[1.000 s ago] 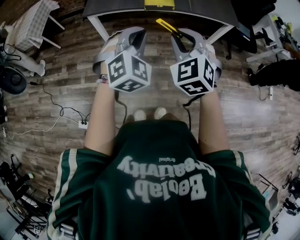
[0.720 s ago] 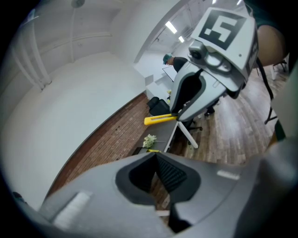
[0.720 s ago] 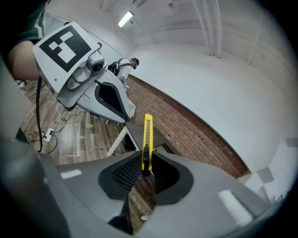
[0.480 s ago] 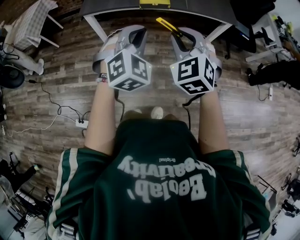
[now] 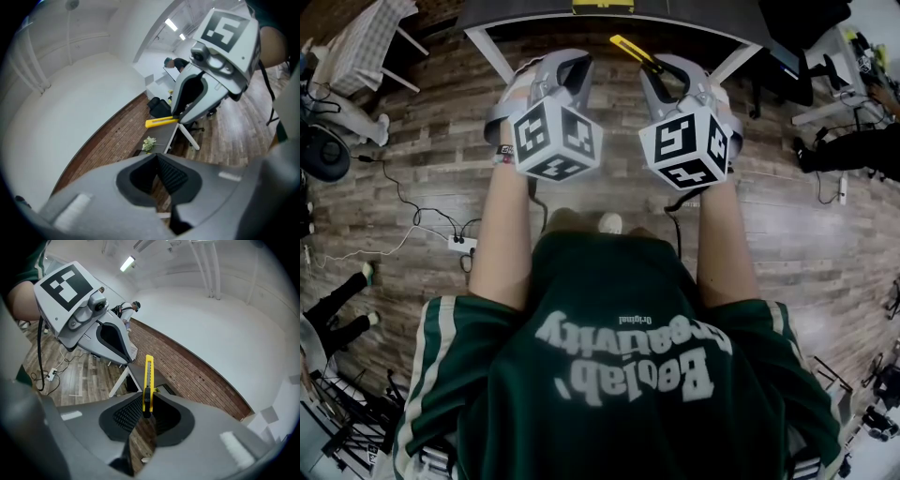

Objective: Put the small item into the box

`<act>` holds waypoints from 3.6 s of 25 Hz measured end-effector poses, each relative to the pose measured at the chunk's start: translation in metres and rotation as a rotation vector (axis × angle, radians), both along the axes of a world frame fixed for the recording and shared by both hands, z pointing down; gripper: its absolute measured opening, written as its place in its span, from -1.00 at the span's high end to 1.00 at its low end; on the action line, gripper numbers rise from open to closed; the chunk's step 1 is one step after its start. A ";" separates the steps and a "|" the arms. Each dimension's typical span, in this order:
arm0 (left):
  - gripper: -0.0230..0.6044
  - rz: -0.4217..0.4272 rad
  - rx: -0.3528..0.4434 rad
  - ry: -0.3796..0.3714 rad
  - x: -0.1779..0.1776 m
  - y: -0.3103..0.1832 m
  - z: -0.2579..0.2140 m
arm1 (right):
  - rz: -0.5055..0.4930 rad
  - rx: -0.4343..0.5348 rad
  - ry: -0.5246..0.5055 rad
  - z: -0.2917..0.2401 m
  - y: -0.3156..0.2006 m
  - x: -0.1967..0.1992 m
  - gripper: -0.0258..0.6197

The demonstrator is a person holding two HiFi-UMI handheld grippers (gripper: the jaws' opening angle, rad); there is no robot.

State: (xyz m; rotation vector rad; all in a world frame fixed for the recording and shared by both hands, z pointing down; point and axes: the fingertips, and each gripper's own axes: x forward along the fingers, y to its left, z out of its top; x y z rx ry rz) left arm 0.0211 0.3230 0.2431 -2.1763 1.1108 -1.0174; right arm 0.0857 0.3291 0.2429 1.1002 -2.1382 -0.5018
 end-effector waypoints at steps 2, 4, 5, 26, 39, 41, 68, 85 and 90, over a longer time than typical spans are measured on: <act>0.92 0.001 0.002 -0.002 0.005 0.002 -0.001 | 0.001 0.002 -0.002 0.000 0.002 0.005 0.69; 0.92 0.005 0.004 -0.006 0.009 0.004 -0.001 | 0.001 0.006 -0.006 -0.001 0.003 0.008 0.69; 0.92 0.007 0.004 -0.007 0.010 0.006 -0.001 | 0.002 0.008 -0.008 -0.002 0.004 0.008 0.69; 0.92 -0.012 0.005 -0.028 0.014 0.009 0.001 | -0.028 0.014 -0.021 0.002 0.006 0.012 0.69; 0.92 0.007 0.006 -0.013 0.008 -0.053 0.005 | -0.018 0.020 -0.003 0.004 -0.051 0.005 0.69; 0.92 0.016 0.005 -0.015 0.008 -0.064 0.006 | -0.011 0.019 -0.004 0.004 -0.063 0.004 0.69; 0.92 0.018 -0.041 -0.008 -0.027 -0.204 0.024 | -0.011 -0.030 0.008 0.022 -0.204 -0.032 0.69; 0.92 0.078 -0.055 -0.005 -0.049 -0.305 0.012 | 0.042 -0.059 0.029 0.014 -0.301 -0.055 0.69; 0.92 0.103 -0.059 -0.003 -0.051 -0.338 0.016 | 0.071 -0.065 0.028 0.018 -0.331 -0.057 0.69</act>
